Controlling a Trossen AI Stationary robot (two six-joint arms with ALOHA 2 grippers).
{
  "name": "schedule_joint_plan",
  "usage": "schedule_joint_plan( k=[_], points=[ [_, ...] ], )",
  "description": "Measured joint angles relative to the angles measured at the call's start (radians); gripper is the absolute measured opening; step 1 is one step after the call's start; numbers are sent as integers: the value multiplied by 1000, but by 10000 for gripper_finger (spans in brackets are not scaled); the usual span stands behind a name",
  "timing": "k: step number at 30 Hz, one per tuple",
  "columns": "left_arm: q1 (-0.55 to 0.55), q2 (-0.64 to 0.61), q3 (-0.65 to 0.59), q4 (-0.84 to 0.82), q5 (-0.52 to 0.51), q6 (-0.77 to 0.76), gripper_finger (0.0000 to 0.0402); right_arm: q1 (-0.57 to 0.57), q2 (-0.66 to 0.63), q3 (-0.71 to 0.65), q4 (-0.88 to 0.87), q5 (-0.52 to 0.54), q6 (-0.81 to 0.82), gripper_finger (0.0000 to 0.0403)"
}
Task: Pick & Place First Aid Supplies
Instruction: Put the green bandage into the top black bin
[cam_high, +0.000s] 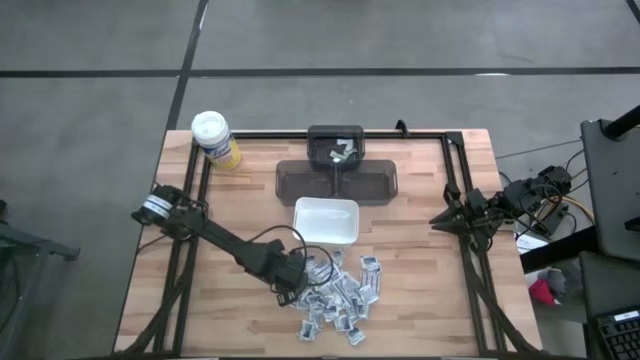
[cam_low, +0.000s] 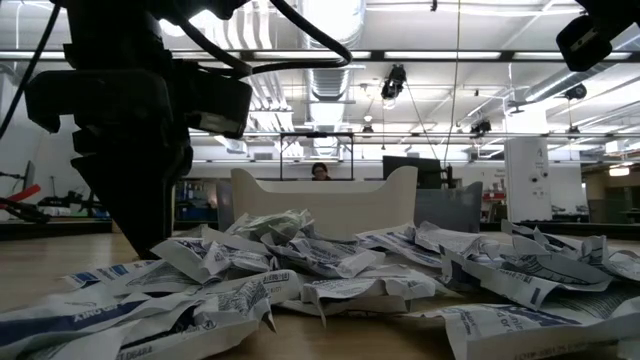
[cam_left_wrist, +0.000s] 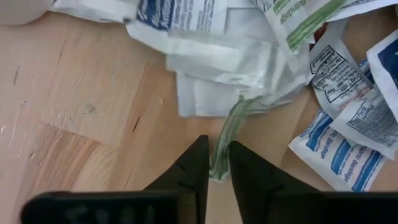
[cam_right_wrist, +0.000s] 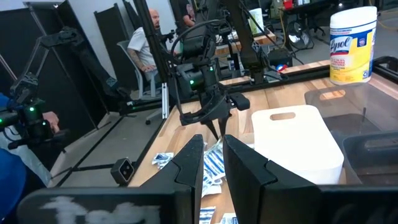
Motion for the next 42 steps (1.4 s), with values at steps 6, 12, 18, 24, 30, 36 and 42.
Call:
schedule_joint_plan(
  k=[6,12,18,24,30,36,42],
  points=[
    [0,-2,7,0,23,2,19,0,0,0,0,0,0,59],
    [-1,-3,26,-5,73,12,3,0,0,0,0,0,0,59],
    [-1,-6,76,-107,120,13,1,0,0,0,0,0,0,59],
    [-1,-27,190,-312,118,57,1,0,0,0,0,0,0,59],
    [0,-82,310,-349,-14,134,0,0,0,0,0,0,-3,59],
    [9,-115,387,-330,-285,144,0,0,0,0,0,0,-3,59],
    [53,-121,409,-172,-415,160,0,0,0,0,-1,0,-3,59]
  ],
)
